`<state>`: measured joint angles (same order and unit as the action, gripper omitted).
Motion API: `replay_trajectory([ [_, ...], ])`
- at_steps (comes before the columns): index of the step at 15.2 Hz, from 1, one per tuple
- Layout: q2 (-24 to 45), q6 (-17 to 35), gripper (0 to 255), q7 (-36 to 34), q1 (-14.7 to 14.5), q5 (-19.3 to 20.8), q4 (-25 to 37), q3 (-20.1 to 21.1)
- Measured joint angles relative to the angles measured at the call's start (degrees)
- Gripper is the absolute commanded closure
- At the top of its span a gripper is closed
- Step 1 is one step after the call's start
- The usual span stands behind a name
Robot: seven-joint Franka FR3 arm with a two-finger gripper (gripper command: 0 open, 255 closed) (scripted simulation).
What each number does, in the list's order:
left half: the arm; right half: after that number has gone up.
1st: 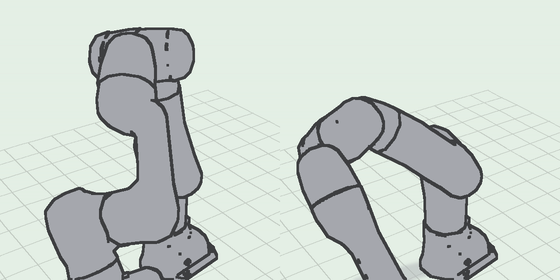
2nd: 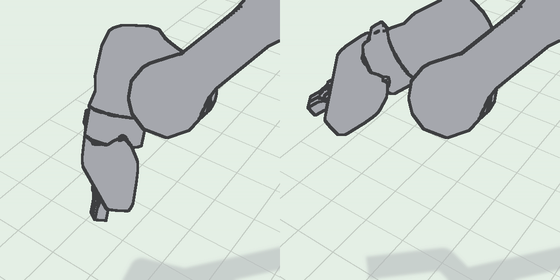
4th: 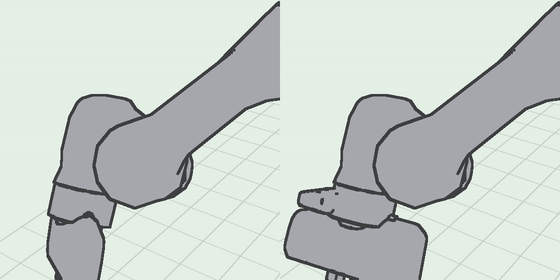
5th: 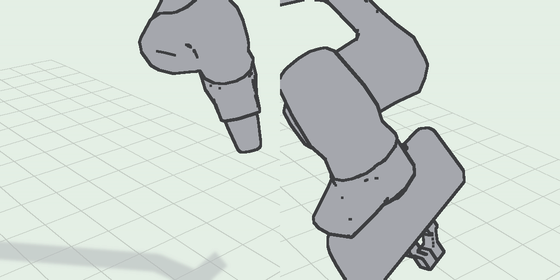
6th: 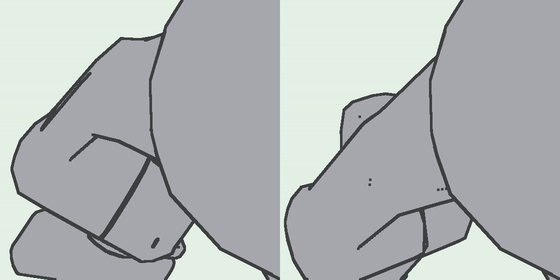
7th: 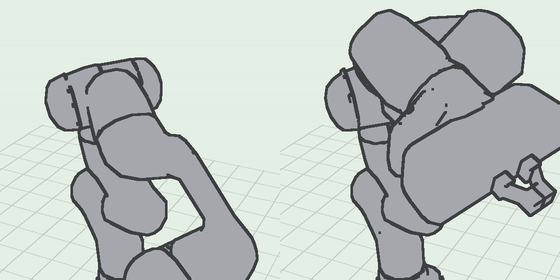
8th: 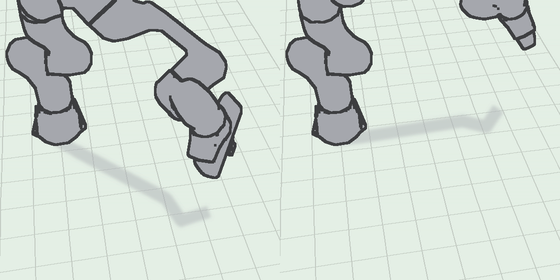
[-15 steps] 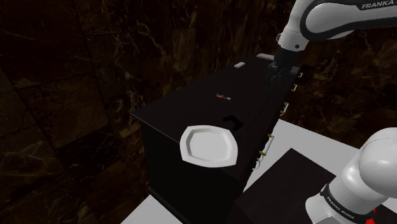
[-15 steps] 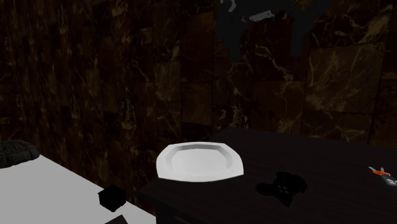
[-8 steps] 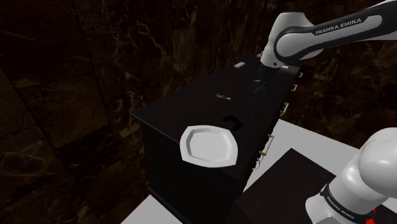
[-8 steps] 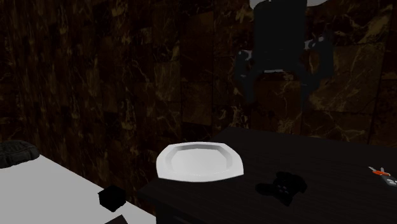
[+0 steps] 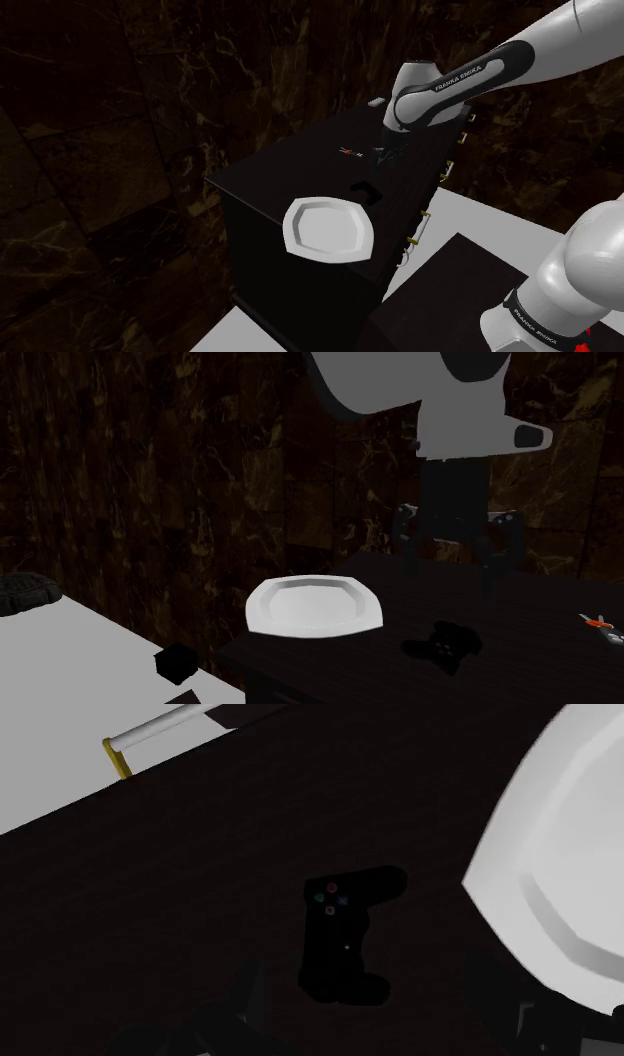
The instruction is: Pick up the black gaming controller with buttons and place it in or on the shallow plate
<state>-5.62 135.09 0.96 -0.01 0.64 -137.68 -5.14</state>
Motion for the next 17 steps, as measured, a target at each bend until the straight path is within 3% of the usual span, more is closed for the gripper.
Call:
replay_trajectory([
  [5, 9.8, 5.3, 0, 0.1, -0.1, -1.2, 4.0, 0.1],
  [11, 13.6, 9.5, 0, 0.5, 0.0, -1.8, 3.5, 0.2],
  [17, 14.1, 10.1, 0, 0.5, 0.0, -1.8, 3.5, 0.2],
])
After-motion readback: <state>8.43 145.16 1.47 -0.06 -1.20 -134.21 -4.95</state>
